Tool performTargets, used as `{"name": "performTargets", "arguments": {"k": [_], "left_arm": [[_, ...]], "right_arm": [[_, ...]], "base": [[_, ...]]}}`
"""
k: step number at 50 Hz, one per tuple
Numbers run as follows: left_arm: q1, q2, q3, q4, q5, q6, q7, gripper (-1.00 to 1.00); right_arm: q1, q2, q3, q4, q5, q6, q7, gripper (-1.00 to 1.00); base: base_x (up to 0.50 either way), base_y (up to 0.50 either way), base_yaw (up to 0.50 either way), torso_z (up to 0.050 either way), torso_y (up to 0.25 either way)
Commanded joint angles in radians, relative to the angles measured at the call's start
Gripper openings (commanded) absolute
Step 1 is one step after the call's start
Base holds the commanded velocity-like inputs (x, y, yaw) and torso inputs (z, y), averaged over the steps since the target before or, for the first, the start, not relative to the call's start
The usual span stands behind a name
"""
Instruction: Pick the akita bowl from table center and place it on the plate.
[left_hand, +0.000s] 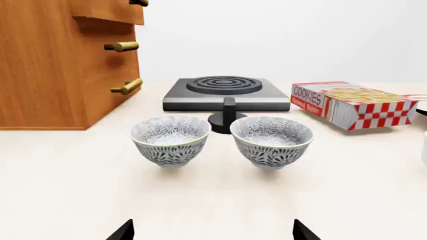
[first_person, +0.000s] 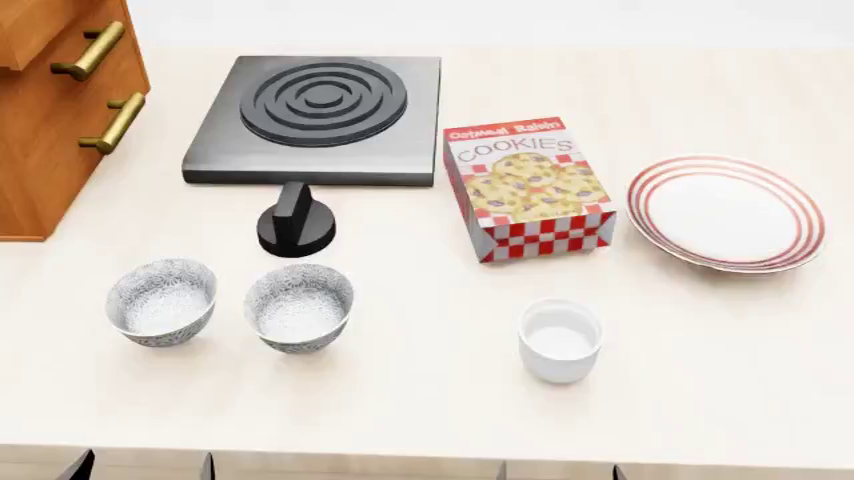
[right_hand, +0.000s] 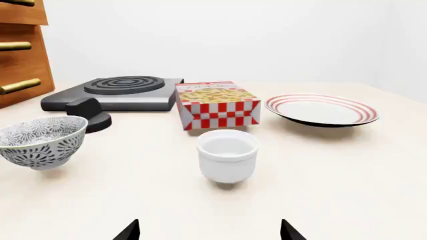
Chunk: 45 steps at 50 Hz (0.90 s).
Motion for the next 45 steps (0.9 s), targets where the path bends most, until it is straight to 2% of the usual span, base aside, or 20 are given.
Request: {"name": "performTargets", "arguments": {"k": [1, 9, 12, 20, 25, 31, 45], "left_arm": [[-0.003, -0.018, 0.023, 0.000, -0.008, -0.004, -0.015, 1.00], [-0.009, -0.048, 0.051, 0.025, -0.046, -0.030, -0.020, 1.00], [-0.014, -0.052, 0.060, 0.031, -0.032, -0.024, -0.043, 1.00], [-0.029, -0.069, 0.057, 0.202, -0.099, -0.166, -0.042, 1.00], [-0.044, -0.083, 0.053, 0.287, -0.120, -0.260, -0.057, 1.00], [-0.051, -0.114, 0.040, 0.324, -0.122, -0.265, -0.065, 1.00], [-0.079, -0.135, -0.009, 0.301, -0.166, -0.253, -0.088, 1.00]], "right_arm": [[0.007, 0.014, -0.017, -0.003, 0.021, 0.011, 0.022, 1.00], [0.008, 0.037, -0.018, -0.013, 0.114, -0.015, 0.029, 1.00], [0.024, 0.054, -0.046, -0.029, 0.062, 0.062, 0.065, 1.00], [0.010, 0.077, -0.049, -0.156, 0.077, 0.117, 0.086, 1.00], [-0.069, 0.092, 0.023, -0.342, 0.081, 0.129, 0.156, 1.00], [-0.170, 0.090, 0.126, -0.466, 0.105, 0.084, 0.230, 1.00], [-0.197, 0.105, 0.132, -0.438, 0.110, 0.031, 0.258, 1.00]], "base": [[0.00, 0.00, 0.00, 0.000, 0.000], [0.00, 0.00, 0.00, 0.000, 0.000], [0.00, 0.00, 0.00, 0.000, 0.000], [0.00, 0.00, 0.00, 0.000, 0.000], [0.00, 0.00, 0.00, 0.000, 0.000], [0.00, 0.00, 0.00, 0.000, 0.000], [0.42, 0.00, 0.00, 0.000, 0.000]]}}
